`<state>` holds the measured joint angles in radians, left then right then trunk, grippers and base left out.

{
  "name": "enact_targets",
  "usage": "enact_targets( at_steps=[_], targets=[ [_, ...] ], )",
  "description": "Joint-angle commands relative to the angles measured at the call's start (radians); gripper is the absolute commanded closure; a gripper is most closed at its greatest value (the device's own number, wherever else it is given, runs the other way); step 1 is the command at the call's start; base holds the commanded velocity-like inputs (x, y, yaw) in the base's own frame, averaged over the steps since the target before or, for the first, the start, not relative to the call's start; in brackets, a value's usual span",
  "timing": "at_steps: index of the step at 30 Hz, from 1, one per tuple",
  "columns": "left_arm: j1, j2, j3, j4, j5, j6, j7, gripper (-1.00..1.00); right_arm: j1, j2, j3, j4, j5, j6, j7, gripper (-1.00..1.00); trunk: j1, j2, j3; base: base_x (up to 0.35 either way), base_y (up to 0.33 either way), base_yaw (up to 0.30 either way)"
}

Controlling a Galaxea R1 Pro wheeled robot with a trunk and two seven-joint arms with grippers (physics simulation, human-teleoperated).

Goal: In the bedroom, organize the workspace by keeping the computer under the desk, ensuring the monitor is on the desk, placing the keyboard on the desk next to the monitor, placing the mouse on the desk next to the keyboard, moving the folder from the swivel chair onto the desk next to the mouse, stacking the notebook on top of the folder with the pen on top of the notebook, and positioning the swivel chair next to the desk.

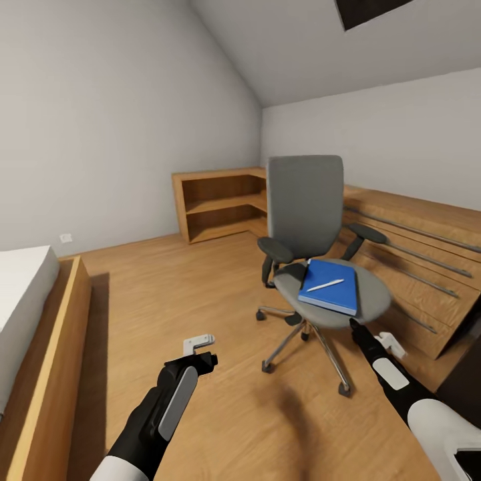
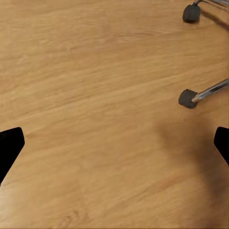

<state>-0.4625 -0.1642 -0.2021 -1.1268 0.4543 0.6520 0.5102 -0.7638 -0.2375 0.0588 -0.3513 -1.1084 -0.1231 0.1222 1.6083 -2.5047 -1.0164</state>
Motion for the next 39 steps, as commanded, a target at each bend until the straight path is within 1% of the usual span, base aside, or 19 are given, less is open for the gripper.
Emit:
enact_targets(
  at_steps=[1,5,8,20,24,27,32,33,35,36,37,38,39],
  targets=[
    [-0.001,0.000,-0.002,-0.001,0.011,0.001,0.010,-1.00,0.000,0.000,0.016,0.023,-0.018,-0.004,0.004,-1.00,0.001,0.000,-0.001,0.305,0.000,0.000],
    [-0.001,0.000,-0.001,-0.001,0.012,0.001,0.008,-1.00,0.000,0.000,0.016,0.023,-0.018,-0.006,0.004,-1.00,0.001,0.000,-0.001,0.109,0.000,0.000],
    [-0.001,0.000,-0.001,-0.001,0.012,0.001,0.008,-1.00,0.000,0.000,0.016,0.023,-0.018,-0.006,0.004,-1.00,0.001,0.000,-0.001,-0.107,0.000,0.000],
    [-0.001,0.001,0.000,-0.001,0.012,0.001,0.008,-1.00,0.000,0.001,0.017,0.023,-0.015,-0.006,0.004,-1.00,0.001,0.000,-0.001,-0.300,0.000,0.000],
    [-0.001,0.000,0.000,-0.001,0.012,0.001,0.007,-1.00,0.000,0.002,0.018,0.024,-0.009,-0.008,0.004,-1.00,0.001,0.000,-0.001,-0.334,0.000,0.000],
    [-0.001,0.001,0.000,0.000,0.012,0.001,0.007,-1.00,0.000,0.007,0.020,0.025,0.004,-0.009,0.004,-1.00,0.001,0.000,-0.001,-0.335,0.000,0.000],
    [-0.001,0.001,0.000,0.003,0.011,0.000,0.007,-1.00,0.000,0.021,0.021,0.045,0.064,-0.024,0.003,-1.00,0.001,0.000,-0.001,-0.336,0.000,0.000],
    [-0.001,0.002,-0.001,0.011,0.011,-0.001,0.007,-1.00,0.000,0.029,0.022,0.057,0.096,-0.037,0.003,-1.00,0.001,0.000,-0.001,-0.336,0.000,0.000],
    [-0.001,0.002,-0.001,0.024,0.010,-0.011,0.007,-1.00,0.000,0.040,0.022,0.070,0.133,-0.057,0.003,-1.00,0.001,0.000,-0.001,-0.336,0.000,0.000],
    [-0.001,0.002,-0.003,0.045,0.009,-0.035,0.006,-1.00,0.000,0.054,0.022,0.088,0.173,-0.086,0.002,-1.00,0.001,0.000,-0.001,-0.335,0.000,0.000],
    [-0.001,0.002,-0.004,0.056,0.009,-0.052,0.006,-1.00,0.000,0.062,0.022,0.099,0.194,-0.105,0.002,-1.00,0.001,0.000,-0.001,-0.335,0.000,0.000],
    [-0.001,0.002,-0.010,0.079,0.007,-0.091,0.006,-1.00,0.000,0.080,0.021,0.124,0.233,-0.151,0.001,-1.00,0.001,0.000,-0.001,-0.332,0.000,0.000],
    [-0.001,0.002,-0.014,0.089,0.006,-0.112,0.006,-1.00,0.000,0.089,0.021,0.139,0.251,-0.177,0.000,-1.00,0.001,0.000,-0.001,-0.325,0.000,0.000]
  ],
)
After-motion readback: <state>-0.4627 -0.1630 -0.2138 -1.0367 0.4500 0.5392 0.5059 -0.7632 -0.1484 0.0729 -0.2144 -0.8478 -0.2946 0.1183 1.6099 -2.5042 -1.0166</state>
